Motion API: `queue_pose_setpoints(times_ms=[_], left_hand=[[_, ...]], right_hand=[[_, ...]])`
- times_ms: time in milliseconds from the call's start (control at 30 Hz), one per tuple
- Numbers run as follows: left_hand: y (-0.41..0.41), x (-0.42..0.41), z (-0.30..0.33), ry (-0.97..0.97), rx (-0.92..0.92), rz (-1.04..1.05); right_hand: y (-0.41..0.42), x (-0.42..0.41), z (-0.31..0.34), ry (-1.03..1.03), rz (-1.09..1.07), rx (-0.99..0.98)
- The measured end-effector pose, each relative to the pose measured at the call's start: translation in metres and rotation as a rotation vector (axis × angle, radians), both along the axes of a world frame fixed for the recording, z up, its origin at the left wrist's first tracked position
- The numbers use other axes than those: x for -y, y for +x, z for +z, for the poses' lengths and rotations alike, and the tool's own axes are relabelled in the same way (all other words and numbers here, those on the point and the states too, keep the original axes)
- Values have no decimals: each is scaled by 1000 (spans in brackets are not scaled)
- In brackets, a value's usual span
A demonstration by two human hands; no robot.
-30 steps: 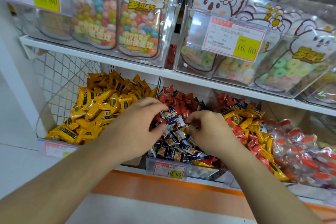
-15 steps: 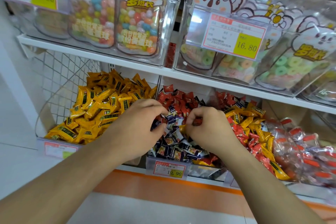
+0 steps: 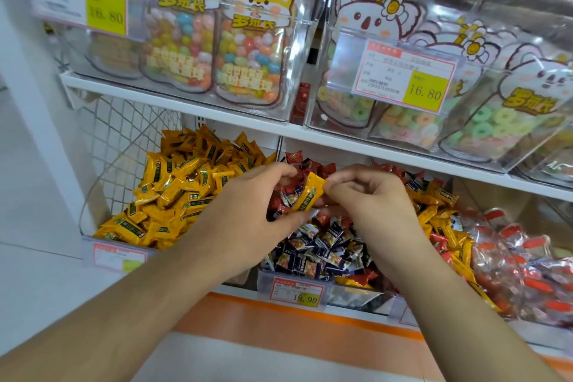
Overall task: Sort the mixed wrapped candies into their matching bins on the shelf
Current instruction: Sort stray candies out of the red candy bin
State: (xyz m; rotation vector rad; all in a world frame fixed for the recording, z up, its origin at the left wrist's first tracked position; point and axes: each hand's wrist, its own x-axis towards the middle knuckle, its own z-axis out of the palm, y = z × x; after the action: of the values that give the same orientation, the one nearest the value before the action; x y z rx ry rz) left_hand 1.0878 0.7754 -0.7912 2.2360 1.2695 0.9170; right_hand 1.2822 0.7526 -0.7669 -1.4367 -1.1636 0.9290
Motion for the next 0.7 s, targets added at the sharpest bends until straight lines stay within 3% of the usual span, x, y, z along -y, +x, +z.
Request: queue_pose_setpoints(times_ms=[133, 367, 700], left_hand=[[-10, 4, 11, 35, -52, 70], [-59, -31, 15, 69, -242, 397], [21, 0, -9, 79, -164, -148]], right_hand=[[-12, 2, 1, -4, 101, -64], [10, -3, -7, 21, -30, 250], [46, 3, -14, 45, -130, 570]])
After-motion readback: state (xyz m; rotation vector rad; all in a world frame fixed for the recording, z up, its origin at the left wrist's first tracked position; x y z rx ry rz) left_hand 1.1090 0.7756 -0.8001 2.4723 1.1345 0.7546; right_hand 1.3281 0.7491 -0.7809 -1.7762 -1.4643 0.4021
